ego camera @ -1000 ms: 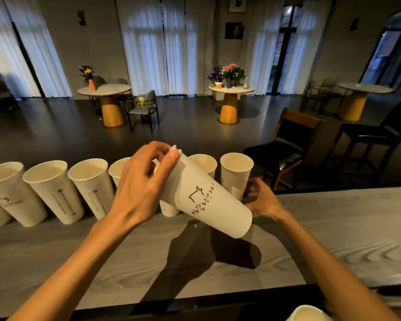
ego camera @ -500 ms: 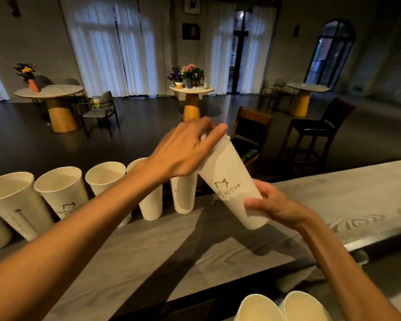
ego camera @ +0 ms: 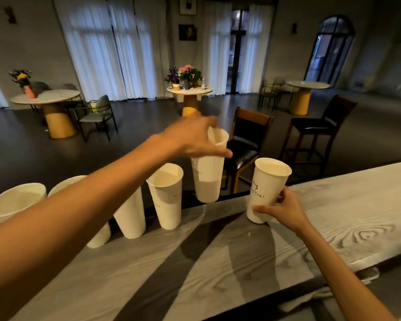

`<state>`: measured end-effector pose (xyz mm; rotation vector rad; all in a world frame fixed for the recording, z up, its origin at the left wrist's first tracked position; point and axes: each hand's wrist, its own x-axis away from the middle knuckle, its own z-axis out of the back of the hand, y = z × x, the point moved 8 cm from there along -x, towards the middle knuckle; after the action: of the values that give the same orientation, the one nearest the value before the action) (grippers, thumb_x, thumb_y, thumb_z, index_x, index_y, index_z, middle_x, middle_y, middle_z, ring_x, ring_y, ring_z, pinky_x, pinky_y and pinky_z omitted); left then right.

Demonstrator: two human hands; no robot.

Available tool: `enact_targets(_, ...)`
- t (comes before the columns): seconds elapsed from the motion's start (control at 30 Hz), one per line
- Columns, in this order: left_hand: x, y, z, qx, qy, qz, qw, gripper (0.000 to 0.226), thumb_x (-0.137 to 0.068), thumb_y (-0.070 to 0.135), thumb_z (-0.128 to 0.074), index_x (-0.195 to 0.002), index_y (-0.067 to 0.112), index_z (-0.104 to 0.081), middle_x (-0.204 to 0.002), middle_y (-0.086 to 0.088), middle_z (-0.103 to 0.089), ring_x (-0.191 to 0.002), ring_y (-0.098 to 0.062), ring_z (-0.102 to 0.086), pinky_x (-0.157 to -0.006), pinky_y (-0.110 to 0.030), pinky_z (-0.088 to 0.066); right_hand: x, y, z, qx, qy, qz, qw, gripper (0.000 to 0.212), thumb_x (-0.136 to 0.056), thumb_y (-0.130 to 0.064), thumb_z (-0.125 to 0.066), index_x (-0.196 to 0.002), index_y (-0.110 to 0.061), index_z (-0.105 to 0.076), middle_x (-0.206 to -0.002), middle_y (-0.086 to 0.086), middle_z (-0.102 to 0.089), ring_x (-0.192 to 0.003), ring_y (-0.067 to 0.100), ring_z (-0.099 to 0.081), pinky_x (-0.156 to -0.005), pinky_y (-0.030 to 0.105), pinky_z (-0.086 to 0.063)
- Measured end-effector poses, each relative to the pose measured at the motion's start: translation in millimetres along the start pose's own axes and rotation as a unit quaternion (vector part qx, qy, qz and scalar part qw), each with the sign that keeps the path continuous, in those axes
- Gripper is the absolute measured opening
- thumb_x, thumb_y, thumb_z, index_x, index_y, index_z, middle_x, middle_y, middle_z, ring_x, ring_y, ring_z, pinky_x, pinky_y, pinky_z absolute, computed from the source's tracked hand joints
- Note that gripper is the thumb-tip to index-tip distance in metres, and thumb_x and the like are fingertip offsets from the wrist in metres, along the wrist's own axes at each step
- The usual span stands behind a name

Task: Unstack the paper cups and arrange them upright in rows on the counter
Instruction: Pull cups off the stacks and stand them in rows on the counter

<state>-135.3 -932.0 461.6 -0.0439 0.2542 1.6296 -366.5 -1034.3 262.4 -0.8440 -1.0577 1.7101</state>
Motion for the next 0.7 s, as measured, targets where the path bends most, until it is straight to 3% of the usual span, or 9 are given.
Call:
enact_targets(0.1,-6.0,-2.1,-39.8,-0.016,-0.036,0.006,0.999,0.083,-0.070,0.078,-0.071,-0.131,0.024,-0.056,-0.128,-0.005,-0.060,-0.115,-0.027,-0.058,-0.090,-0.045,-0.055,-16.9,-3.2,-15.8,0.025,-0.023,0.016,0.999,0.090,-0.058,-0.018,-0.095,-0.136,-0.014,-0.049,-0.125,0.003,-0.060,-0.114,0.021,-0.056,-0.083,0.033,-0.054)
enact_targets(0.27,-3.2,-12.4,-76.2,-0.051,-0.065,0.017,0.996,0.085,-0.070,0.074,-0.075,-0.134,0.024,-0.053,-0.125,-0.005,-0.056,-0.110,-0.025,-0.056,-0.086,-0.040,-0.053,-30.7,-11.9,-39.0,0.049,-0.052,0.035,0.997,0.089,-0.055,-0.022,-0.096,-0.133,-0.017,-0.052,-0.130,0.005,-0.063,-0.121,0.024,-0.058,-0.097,0.051,-0.054)
enact_targets(0.5,-1.5,-12.9,-80.1,-0.072,-0.053,0.017,0.996,0.086,-0.070,0.072,-0.076,-0.137,0.025,-0.051,-0.126,-0.005,-0.056,-0.111,-0.025,-0.056,-0.086,-0.039,-0.052,-36.7,-18.6,-55.4,0.062,-0.059,0.044,0.995,0.084,-0.059,-0.017,-0.094,-0.132,-0.017,-0.052,-0.133,0.007,-0.062,-0.123,0.026,-0.058,-0.098,0.050,-0.053)
enact_targets(0.7,4.9,-17.0,-79.5,-0.063,-0.049,0.029,0.996,0.087,-0.069,0.070,-0.079,-0.138,0.025,-0.051,-0.125,-0.004,-0.056,-0.110,-0.024,-0.056,-0.086,-0.039,-0.053,-36.7,-21.0,-65.3,0.079,-0.063,0.044,0.994,0.087,-0.057,-0.024,-0.095,-0.132,-0.016,-0.053,-0.132,0.005,-0.063,-0.122,0.025,-0.059,-0.097,0.049,-0.054)
